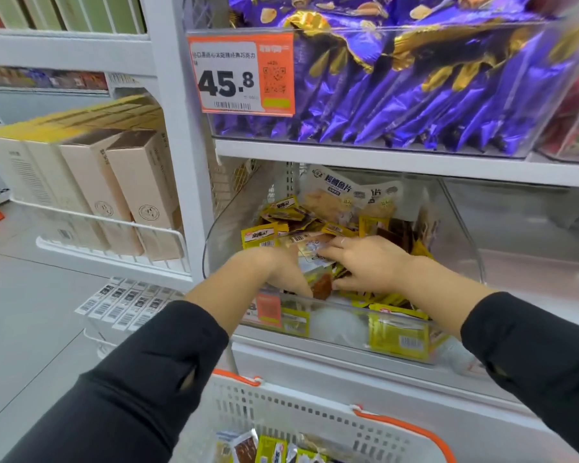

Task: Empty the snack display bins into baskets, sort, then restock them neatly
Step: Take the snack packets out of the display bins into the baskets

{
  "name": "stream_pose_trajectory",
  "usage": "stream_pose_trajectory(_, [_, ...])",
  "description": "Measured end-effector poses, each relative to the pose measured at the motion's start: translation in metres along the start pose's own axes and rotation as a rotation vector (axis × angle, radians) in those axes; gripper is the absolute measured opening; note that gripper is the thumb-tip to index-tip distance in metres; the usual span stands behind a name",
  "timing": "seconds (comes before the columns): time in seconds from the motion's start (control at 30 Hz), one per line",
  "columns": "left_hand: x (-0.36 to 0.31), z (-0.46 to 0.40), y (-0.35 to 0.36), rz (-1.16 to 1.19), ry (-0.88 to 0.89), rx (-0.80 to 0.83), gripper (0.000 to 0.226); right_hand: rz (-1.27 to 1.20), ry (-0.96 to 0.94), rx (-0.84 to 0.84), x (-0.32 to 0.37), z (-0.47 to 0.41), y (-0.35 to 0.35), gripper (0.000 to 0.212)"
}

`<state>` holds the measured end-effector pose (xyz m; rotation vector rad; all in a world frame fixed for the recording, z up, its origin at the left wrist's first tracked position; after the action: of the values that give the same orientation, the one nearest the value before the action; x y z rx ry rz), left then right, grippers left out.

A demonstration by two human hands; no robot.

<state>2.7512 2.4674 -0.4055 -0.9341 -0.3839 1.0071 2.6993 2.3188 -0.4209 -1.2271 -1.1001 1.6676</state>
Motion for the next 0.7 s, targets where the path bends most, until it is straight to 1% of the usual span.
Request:
stream_pose_trajectory(0.07, [0.003, 0.003, 0.001, -0.006, 0.002, -0.068, 0.102, -0.044, 0.056, 0.109, 0.005, -0.002, 0.004, 0.095])
stream_pose_trajectory(0.1, [0.002, 0.003, 0.003, -0.007, -0.015, -0.087, 0.098, -0.069, 0.081, 0.145, 0.009, -0.003, 0.005, 0.101])
stream_pose_trajectory(0.13, [0.000, 0.003, 0.006, -0.011, -0.034, -0.082, 0.095, -0.087, 0.091, 0.155, 0.011, -0.005, 0.005, 0.104])
stream_pose_trajectory(0.2, [-0.005, -0.004, 0.011, -0.040, -0.079, -0.023, 0.089, -0.070, 0.080, 0.141, 0.015, -0.012, 0.007, 0.105])
stream_pose_trajectory(0.3, [-0.007, -0.016, 0.016, -0.113, -0.145, 0.041, 0.096, 0.055, 0.045, 0.080, 0.013, -0.018, 0.009, 0.097])
stream_pose_trajectory(0.37, [-0.006, -0.017, 0.017, -0.127, -0.156, 0.023, 0.102, 0.107, 0.042, 0.020, 0.011, -0.017, 0.009, 0.088])
stream_pose_trajectory(0.5, [-0.003, -0.010, 0.011, -0.092, -0.100, -0.148, 0.120, 0.120, 0.078, -0.046, 0.012, -0.011, 0.000, 0.074])
stream_pose_trajectory(0.57, [-0.002, -0.008, 0.009, -0.144, -0.046, -0.247, 0.118, 0.101, 0.104, -0.075, 0.009, -0.008, -0.003, 0.067])
stream_pose_trajectory(0.7, [-0.006, -0.004, 0.006, -0.242, 0.021, -0.392, 0.106, 0.094, 0.118, -0.107, 0.003, 0.003, -0.007, 0.057])
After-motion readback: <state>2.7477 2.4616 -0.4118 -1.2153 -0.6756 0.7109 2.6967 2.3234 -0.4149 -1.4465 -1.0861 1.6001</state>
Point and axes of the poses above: each hand's wrist, its own z-axis away from the middle knuckle, its own y-axis out of the palm, x = y × z, the point moved 3 cm from there along -z, towards the middle knuckle, and after that the axes turned 4 degrees about x, right-handed, at the moved point
